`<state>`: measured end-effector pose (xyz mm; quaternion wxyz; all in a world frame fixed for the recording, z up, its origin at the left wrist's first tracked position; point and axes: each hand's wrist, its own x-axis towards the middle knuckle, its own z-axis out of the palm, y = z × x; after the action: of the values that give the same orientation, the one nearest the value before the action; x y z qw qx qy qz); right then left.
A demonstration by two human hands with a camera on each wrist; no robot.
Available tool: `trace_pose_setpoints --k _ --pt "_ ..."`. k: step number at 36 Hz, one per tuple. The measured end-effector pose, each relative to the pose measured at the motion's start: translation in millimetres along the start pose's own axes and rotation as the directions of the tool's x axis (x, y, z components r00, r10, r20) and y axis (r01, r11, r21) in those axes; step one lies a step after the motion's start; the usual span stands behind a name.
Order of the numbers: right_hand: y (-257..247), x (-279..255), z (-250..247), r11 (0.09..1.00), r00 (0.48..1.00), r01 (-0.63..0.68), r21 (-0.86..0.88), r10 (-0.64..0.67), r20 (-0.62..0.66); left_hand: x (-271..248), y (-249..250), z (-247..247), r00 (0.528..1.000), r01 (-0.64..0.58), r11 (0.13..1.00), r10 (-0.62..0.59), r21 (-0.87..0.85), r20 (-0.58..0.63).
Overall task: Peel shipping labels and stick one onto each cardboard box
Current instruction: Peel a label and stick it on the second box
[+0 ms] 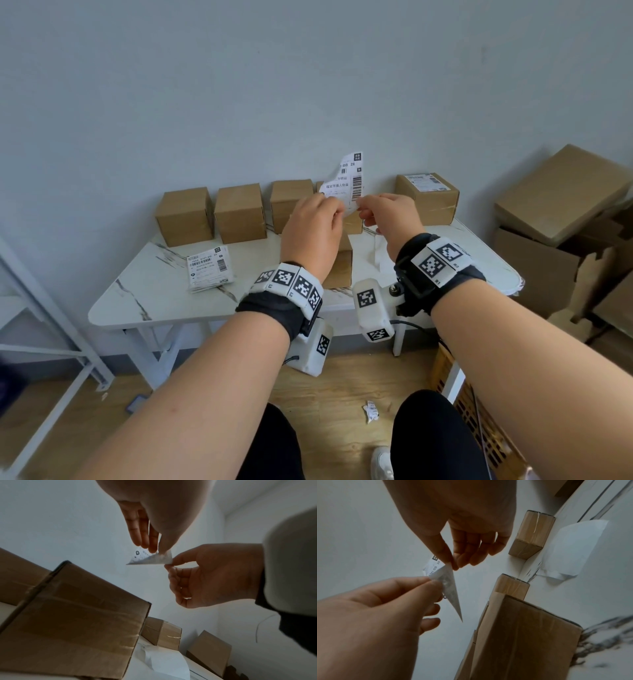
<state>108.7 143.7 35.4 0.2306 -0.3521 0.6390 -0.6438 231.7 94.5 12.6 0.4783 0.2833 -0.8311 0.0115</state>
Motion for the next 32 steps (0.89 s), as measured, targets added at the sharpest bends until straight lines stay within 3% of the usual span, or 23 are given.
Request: trace_pose_setpoints --k 8,12,15,19,32 --pt "4 3 12 0.999 0.999 -0.054 -0.008 0.054 0.003 1 -28 -7 0.989 0.058 0.998 -0.059 0.012 0.135" --pt "7 5 20 0.998 0.998 -0.063 -0.011 0.063 0.006 4 -40 -14 0.964 0.207 0.978 -0.199 -0.026 0.176" --pt "9 6 24 0.998 0.997 -0.067 -0.002 0.067 0.030 5 -50 -12 0.925 0.353 0.933 -0.336 -0.075 0.178" --pt "11 9 30 0.995 0.994 -0.097 -0.020 0.097 0.050 4 -52 -13 0.834 0.528 0.831 -0.467 -0.176 0.294" --pt "28 16 37 0.965 0.991 0.012 -0.262 0.024 0.134 1 -59 0 0.781 0.606 0.775 -0.538 -0.179 0.317"
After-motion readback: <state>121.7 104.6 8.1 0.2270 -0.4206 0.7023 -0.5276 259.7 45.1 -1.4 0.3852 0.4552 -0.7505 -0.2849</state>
